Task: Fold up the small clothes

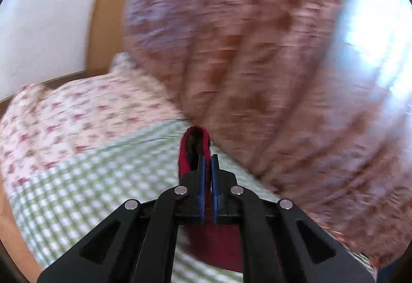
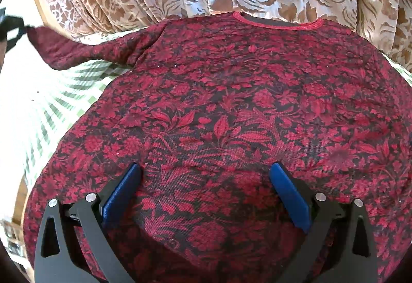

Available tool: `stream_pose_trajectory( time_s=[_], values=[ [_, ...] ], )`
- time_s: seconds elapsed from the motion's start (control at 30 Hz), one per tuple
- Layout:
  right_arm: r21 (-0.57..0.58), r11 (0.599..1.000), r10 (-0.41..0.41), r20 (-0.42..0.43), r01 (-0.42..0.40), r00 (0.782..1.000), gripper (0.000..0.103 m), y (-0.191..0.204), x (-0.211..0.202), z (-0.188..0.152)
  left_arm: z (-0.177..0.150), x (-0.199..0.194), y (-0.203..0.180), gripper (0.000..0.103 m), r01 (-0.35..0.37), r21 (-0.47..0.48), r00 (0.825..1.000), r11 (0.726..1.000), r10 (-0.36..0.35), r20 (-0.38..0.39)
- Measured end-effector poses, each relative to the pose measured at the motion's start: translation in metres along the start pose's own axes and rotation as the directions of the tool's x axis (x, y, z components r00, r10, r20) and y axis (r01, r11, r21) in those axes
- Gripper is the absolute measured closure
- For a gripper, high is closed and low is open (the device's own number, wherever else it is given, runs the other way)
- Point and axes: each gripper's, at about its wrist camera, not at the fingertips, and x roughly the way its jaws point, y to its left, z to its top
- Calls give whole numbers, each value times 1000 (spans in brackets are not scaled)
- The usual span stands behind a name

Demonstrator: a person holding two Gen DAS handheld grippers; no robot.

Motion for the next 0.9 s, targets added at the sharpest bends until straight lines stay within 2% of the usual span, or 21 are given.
stream_pose_trajectory(
  time_s=[0.1,0.13,0.2,0.3,0.33,0.4,0.47,0.5,0.53,0.57,0.6,0.63,0.67,0.7,0.73,0.8,0.83,0.9],
  values=[
    [6,1000,9,4,-9,1000,3,-1,-2,0,-9,-12,-57,100,138,52,990,989,-137,-16],
    [10,1000,13,5,-13,1000,3,-2,-4,0,-17,-16,-81,100,200,70,979,977,-198,-38],
    [30,999,24,3,-24,1000,3,-4,-10,3,-33,-22,-119,100,278,115,960,954,-271,-68],
    [100,992,69,22,-70,997,4,-15,-26,6,-68,-28,-181,100,420,168,905,892,-397,-151],
    [120,990,70,39,-74,997,4,-19,-32,6,-86,-30,-208,100,464,195,882,864,-431,-191],
    [158,985,53,74,-65,996,3,-32,-46,4,-115,-29,-243,99,509,236,855,828,-455,-249],
    [203,978,17,101,-38,995,3,-51,-60,2,-160,-20,-284,97,590,267,794,762,-487,-365],
    [230,973,-12,111,-14,994,3,-64,-69,1,-173,-17,-292,95,595,282,788,752,-479,-386],
    [248,969,-33,115,3,993,3,-72,-73,0,-195,-13,-307,74,589,319,792,743,-451,-411],
    [268,963,-53,118,19,992,3,-81,-78,-2,-216,-8,-317,43,591,346,789,729,-432,-436],
    [293,956,-69,120,32,990,4,-92,-84,-4,-229,-6,-320,37,589,358,789,725,-421,-447],
    [318,947,-83,119,41,989,3,-103,-88,-7,-244,0,-322,37,583,367,790,725,-401,-463],
    [338,940,-93,120,47,988,3,-111,-91,-10,-256,6,-319,36,593,357,774,722,-387,-501],
    [350,935,-97,121,49,988,3,-116,-94,-14,-262,9,-316,36,596,346,765,724,-383,-517],
    [368,929,-101,122,50,987,3,-123,-97,-17,-272,7,-310,36,592,332,761,734,-374,-530],
    [396,918,-88,129,30,988,3,-132,-98,-19,-277,8,-289,36,577,317,763,753,-358,-538],
    [413,911,-63,135,2,989,4,-136,-97,-19,-278,7,-279,36,580,300,747,758,-347,-568],
    [428,902,-9,146,-55,989,7,-138,-91,-15,-281,8,-251,36,544,276,762,792,-329,-557]
  ],
)
